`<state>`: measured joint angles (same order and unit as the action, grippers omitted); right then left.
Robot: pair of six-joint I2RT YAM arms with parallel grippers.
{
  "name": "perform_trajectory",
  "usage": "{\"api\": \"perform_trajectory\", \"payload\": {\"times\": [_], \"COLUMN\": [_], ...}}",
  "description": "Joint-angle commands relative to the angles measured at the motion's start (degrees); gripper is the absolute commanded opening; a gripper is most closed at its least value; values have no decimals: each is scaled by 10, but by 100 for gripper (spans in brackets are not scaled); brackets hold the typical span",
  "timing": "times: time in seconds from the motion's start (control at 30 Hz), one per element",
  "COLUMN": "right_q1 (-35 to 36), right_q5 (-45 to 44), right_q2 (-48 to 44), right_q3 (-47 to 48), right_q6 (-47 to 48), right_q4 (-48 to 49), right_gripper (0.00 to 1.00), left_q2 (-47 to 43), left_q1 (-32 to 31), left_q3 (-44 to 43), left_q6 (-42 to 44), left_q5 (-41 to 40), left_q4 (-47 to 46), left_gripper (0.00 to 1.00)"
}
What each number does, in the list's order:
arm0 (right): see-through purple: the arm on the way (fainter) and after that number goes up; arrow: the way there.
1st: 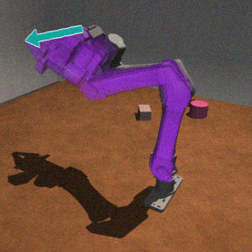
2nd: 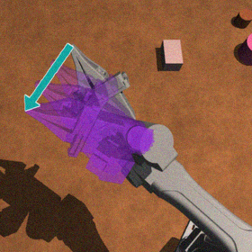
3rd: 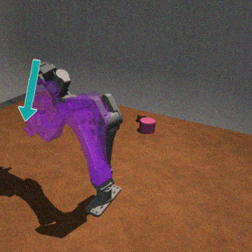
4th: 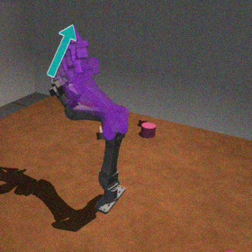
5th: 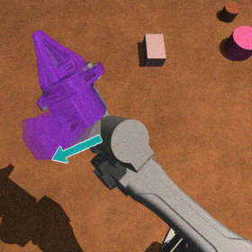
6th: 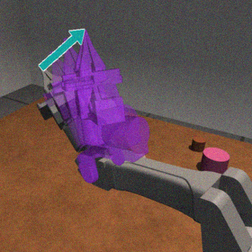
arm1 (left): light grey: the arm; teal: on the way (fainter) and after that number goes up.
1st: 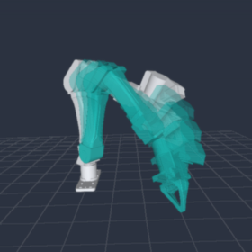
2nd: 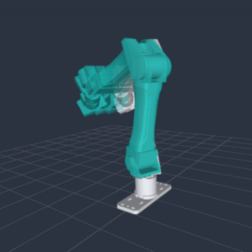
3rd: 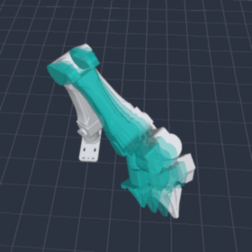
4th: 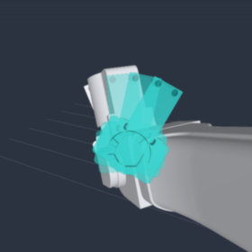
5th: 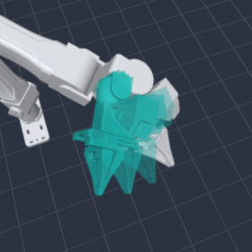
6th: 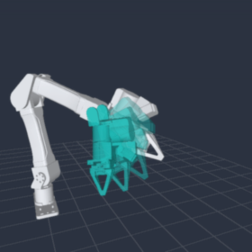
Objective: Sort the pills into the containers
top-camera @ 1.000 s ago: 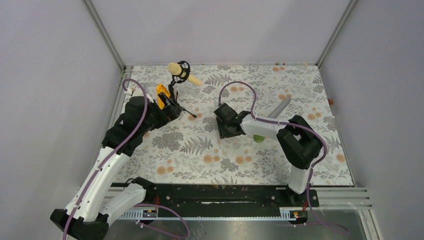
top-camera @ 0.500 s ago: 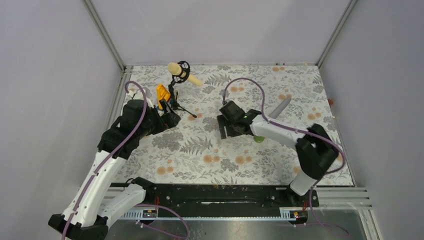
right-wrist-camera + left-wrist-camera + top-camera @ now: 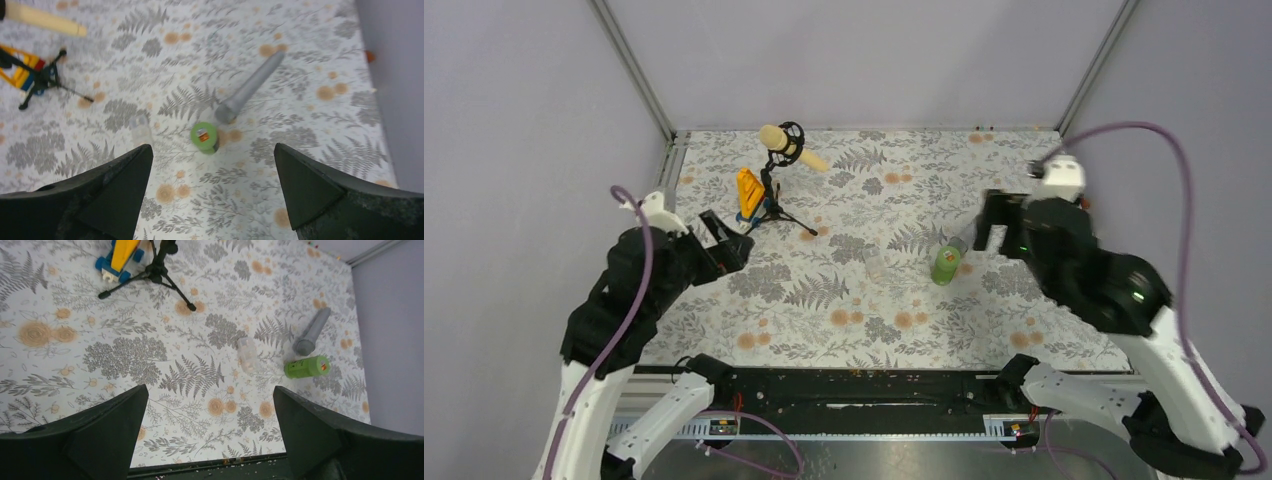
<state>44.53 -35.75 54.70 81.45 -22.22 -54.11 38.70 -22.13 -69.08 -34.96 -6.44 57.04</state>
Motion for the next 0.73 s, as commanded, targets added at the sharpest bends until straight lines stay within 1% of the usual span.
{"api": "perform_trajectory", "payload": {"times": [0.0,0.13,0.27,0.43,0.7], "right_q1": [-4,-5,-4,-4,-4], "right_q5": [-137,-143,-153,-179,-159], "right_q2": [-85,-172,-244,-258,-272], "right_q3": [68,109,97,89,69], "right_q6": [-5,-7,6,24,23], "right_q4": [-155,-153,-116,-122,-104], "right_gripper": [100,99,99,99,99], "left_q2": [-43,-56,-74,-86,-101], "left_q1": [2,2,2,2,2], "left_q3": [-55,-71,-69,-65,-26], "left_q6": [7,2,14,22,15], "left_q5": [-41,-48,-70,-92,-89], "left_q4": [47,75,70,62,45], "left_gripper": [99,99,99,99,99]}}
